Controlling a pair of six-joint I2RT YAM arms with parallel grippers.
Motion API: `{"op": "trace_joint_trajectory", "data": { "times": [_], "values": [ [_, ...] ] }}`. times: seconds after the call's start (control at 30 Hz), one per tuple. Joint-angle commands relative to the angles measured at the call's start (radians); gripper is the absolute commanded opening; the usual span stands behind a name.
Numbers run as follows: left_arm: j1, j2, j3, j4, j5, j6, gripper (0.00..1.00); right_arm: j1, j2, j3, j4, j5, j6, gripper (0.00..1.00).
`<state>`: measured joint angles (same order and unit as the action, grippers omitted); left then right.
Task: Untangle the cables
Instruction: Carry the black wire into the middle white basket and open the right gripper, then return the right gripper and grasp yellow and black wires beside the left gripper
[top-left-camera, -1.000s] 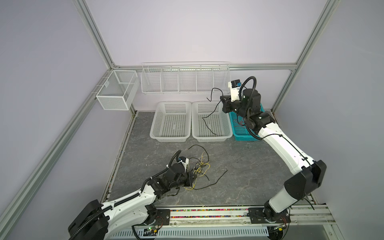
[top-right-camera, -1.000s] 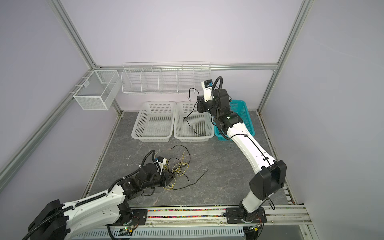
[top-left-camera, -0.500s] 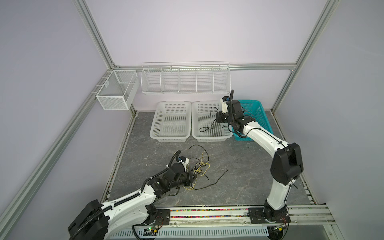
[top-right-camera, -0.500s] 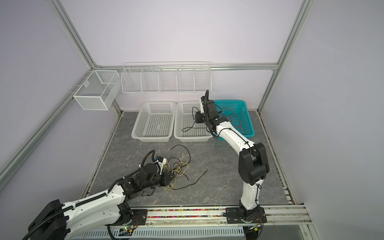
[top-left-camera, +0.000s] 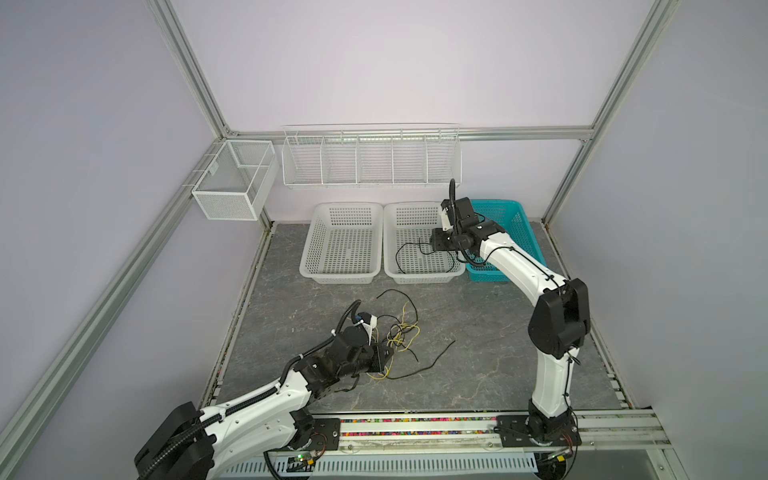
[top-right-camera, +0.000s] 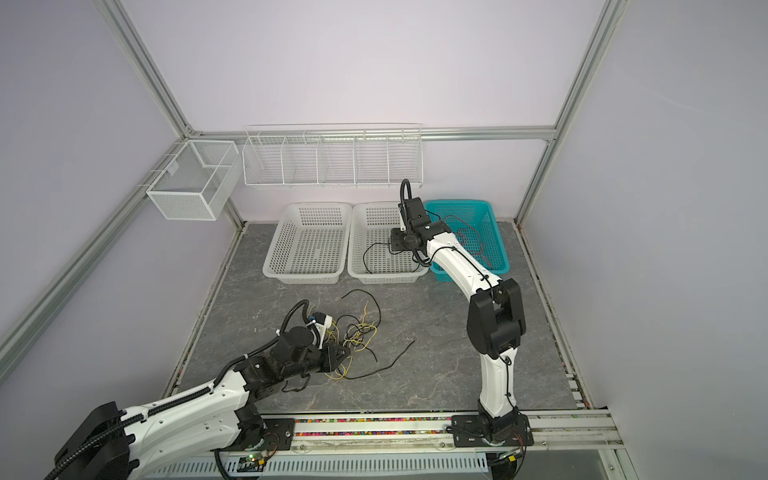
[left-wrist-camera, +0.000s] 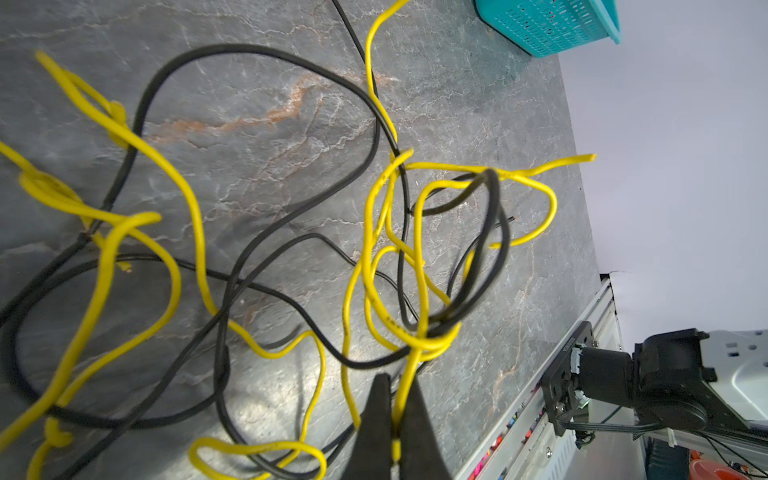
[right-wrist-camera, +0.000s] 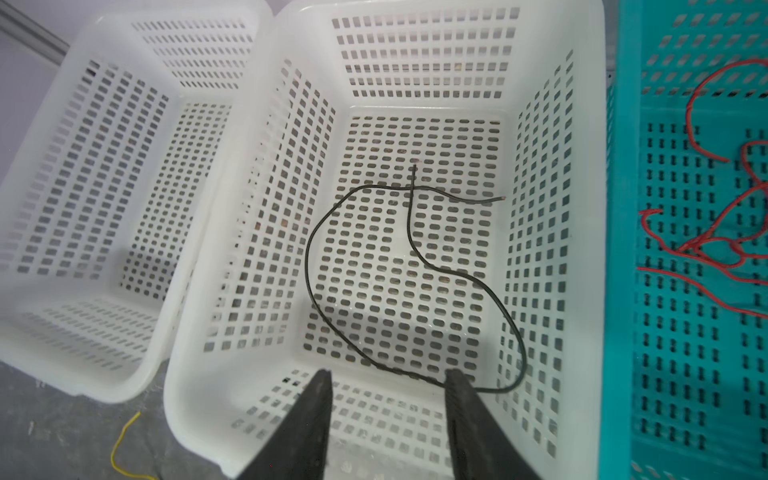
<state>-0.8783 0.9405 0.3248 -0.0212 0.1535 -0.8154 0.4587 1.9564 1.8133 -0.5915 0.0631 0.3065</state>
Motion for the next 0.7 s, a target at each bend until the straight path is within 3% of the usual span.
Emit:
{"op": "trace_joint_trajectory", "data": {
  "times": [0.0,0.1,0.3,0.47,0.67],
  "values": [
    [-0.001,-0.013,0.015,0.016,-0.007,-0.008,0.00,0.000,-0.147,-0.045,-0.043,0.011,-0.015,0.53],
    [-0.002,-0.021,0.023,0.027,0.008,-0.022,0.00,0.010,-0.272,-0.163,-0.001,-0.064,-0.010,0.56],
    [-0.001,-0.032,0.047,0.045,0.030,-0.036,0.00,0.085,-0.513,-0.508,0.159,-0.343,0.025,0.61],
    [-0.001,-0.034,0.063,0.049,0.040,-0.036,0.00,0.223,-0.636,-0.765,0.274,-0.351,0.071,0.61],
    [-0.002,-0.059,0.046,0.091,0.032,-0.059,0.00,0.299,-0.757,-1.023,0.501,-0.353,0.209,0.60]
  ]
}}
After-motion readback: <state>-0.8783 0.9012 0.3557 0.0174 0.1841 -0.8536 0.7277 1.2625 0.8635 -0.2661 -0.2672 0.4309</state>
